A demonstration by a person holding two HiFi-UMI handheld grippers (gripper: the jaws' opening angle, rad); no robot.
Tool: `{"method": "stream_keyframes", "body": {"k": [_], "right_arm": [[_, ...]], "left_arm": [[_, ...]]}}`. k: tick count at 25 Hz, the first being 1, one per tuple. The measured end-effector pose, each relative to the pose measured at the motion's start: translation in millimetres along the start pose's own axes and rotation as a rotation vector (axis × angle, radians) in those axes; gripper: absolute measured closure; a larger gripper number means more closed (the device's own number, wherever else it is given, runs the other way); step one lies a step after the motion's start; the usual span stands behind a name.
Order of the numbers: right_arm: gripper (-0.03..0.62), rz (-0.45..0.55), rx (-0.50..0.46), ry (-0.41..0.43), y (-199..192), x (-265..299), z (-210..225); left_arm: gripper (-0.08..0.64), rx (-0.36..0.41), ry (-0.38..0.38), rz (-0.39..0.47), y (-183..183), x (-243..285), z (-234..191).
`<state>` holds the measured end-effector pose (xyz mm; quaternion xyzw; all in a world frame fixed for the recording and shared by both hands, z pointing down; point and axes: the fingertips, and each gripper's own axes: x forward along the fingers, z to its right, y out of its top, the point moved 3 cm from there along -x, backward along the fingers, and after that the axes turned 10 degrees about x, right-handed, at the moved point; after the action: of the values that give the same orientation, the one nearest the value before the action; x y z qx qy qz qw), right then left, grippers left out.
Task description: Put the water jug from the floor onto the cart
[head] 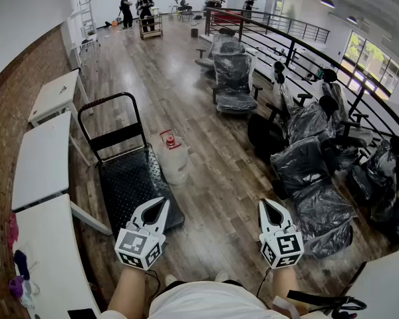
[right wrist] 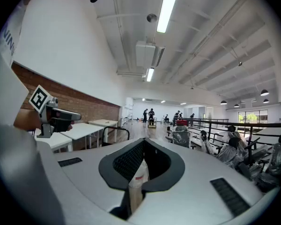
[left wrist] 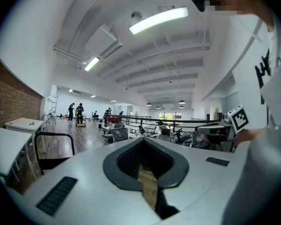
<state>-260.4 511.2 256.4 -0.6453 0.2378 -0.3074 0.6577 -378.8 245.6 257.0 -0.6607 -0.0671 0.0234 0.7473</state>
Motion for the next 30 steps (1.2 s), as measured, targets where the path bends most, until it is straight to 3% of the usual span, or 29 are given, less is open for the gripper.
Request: {"method": "stream_keyframes", "body": {"k": [10, 18, 26, 30], "right_arm": [[0.589, -0.019, 0.019, 0.035, -6, -13, 41], [0.589, -0.052, 0.061, 0.071, -34, -15, 84], [0.588, -0.057, 0.092, 0.102, -54, -5, 98], [0.589, -0.079, 0.078, 0.057, -51, -1, 116]], "left_arm": [[0.558, -0.004, -0.001, -0.035, 3, 23, 42], [0.558, -0.008, 0.036, -0.077, -7, 39, 82], [0.558, 0.012, 0.058, -0.096, -8, 53, 87], [0.558, -0.009, 0.029, -0.087, -8, 83, 78]]}}
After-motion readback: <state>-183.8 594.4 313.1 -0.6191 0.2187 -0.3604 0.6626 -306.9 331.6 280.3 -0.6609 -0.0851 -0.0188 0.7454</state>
